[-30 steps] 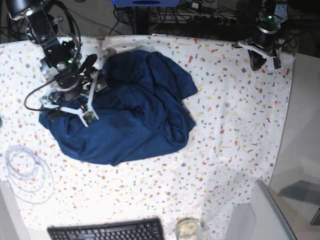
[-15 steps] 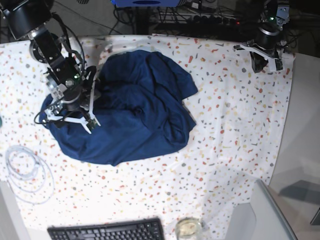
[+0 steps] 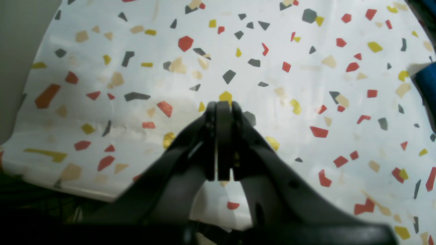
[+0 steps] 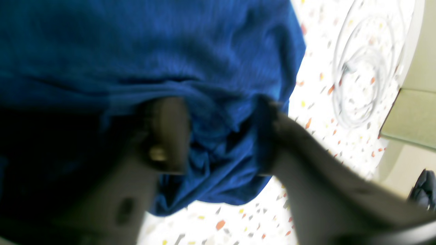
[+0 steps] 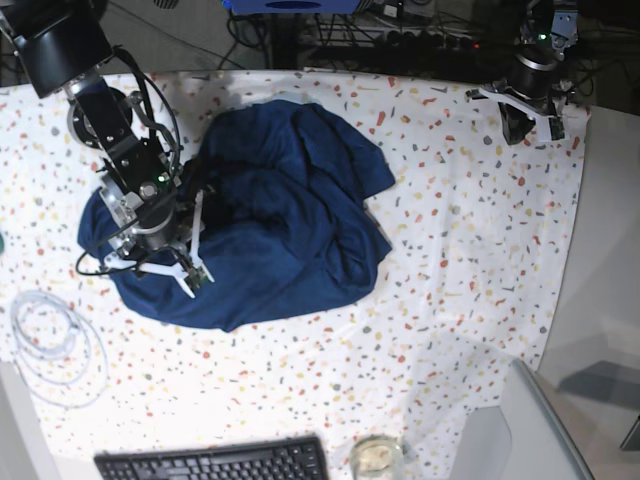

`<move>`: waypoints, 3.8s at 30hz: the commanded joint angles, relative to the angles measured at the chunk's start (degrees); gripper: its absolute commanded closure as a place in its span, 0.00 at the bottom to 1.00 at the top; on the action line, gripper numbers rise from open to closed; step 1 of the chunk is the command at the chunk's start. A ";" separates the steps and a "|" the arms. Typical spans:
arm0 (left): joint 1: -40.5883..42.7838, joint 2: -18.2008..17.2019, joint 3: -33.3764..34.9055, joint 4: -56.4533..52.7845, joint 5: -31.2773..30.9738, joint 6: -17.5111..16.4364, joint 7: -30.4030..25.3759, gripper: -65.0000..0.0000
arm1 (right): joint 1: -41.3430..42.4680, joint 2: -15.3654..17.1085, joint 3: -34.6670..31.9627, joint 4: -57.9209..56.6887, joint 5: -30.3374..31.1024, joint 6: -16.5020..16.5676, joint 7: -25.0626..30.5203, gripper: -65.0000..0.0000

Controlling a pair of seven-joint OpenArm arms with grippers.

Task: Layout the t-shirt on the table in an organized manner, then fold the t-shirt properly
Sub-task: 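Drag the held shirt edge with the right gripper toward the keyboard, then regrasp the shirt with the right gripper and pull it away from the keyboard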

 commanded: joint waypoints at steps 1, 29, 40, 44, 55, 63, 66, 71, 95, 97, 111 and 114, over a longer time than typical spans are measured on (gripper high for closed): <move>0.21 -0.60 -0.25 0.86 -0.05 0.12 -1.32 1.00 | 0.88 0.40 0.26 0.74 -0.65 -0.60 0.49 0.79; 0.21 -0.69 -0.69 1.65 0.21 0.12 -1.32 1.00 | 21.98 -1.18 0.26 0.21 -0.65 -0.60 0.84 1.00; 1.00 -0.69 -0.51 6.40 0.30 0.12 -1.23 1.00 | 33.68 -6.89 0.79 -19.57 -0.65 -0.69 13.94 1.00; 1.71 -0.69 -0.43 6.58 0.30 0.12 -1.23 1.00 | 38.25 -9.44 3.52 -29.77 -0.65 -0.78 14.29 0.80; 1.88 -1.13 -2.54 5.70 0.39 0.12 -1.23 1.00 | 13.63 -11.47 10.90 9.97 -0.47 2.30 -2.94 0.18; 1.36 -1.04 -9.92 5.35 0.39 0.12 -1.23 1.00 | -13.80 -18.23 4.92 20.78 -0.56 6.17 -3.99 0.18; 1.27 -1.21 -10.71 5.35 0.39 0.12 -1.23 1.00 | -19.07 -18.06 -1.41 20.52 -0.65 6.17 0.23 0.18; 1.36 -1.74 -10.36 5.26 0.39 0.12 -1.23 1.00 | -20.13 -16.56 -10.11 17.97 -0.65 5.99 1.81 0.18; 1.36 -1.65 -10.36 -0.37 0.39 0.12 -1.23 1.00 | -7.56 -21.58 -16.53 -3.13 -0.39 -0.87 2.07 0.87; 1.36 -1.65 -10.36 -0.37 0.39 0.12 -1.23 1.00 | -7.73 -21.58 -16.70 -2.87 -0.39 -0.87 1.90 0.92; 1.36 -1.74 -10.36 -0.19 0.39 0.12 -1.23 1.00 | -8.08 -21.31 -16.62 2.59 -0.39 -0.95 1.63 0.42; 1.36 -1.74 -10.36 -0.37 0.39 0.12 -1.23 1.00 | -6.50 -21.49 -16.44 -1.63 -0.39 -0.95 1.90 0.30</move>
